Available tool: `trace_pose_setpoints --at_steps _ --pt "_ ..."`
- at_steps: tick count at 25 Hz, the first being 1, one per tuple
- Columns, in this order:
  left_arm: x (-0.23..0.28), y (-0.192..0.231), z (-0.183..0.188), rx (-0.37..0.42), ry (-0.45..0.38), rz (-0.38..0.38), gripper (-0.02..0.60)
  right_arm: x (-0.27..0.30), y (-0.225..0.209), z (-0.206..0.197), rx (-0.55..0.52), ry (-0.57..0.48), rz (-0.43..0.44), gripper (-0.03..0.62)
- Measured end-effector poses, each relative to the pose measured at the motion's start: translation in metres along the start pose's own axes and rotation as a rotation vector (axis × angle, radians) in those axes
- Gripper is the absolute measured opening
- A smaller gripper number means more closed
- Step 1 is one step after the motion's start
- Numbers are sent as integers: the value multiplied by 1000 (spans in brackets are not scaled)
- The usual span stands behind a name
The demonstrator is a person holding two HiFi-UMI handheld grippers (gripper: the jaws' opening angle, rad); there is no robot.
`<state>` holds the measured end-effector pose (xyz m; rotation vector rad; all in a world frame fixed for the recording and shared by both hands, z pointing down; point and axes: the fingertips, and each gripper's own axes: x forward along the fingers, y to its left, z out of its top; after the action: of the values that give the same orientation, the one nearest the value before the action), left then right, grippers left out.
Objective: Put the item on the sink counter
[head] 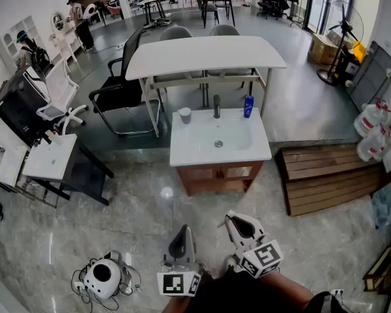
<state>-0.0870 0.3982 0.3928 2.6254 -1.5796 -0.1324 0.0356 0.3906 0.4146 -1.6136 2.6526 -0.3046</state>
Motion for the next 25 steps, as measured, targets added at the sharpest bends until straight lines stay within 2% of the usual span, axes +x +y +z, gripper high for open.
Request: trace_pose_setpoints --at_steps 13,25 --pt "-3 -3 -3 -8 2 10 15 -6 2 0 2 -7 3 16" --pt "13 -10 -8 -3 9 27 15 -13 -25 -4 11 -3 -11 16"
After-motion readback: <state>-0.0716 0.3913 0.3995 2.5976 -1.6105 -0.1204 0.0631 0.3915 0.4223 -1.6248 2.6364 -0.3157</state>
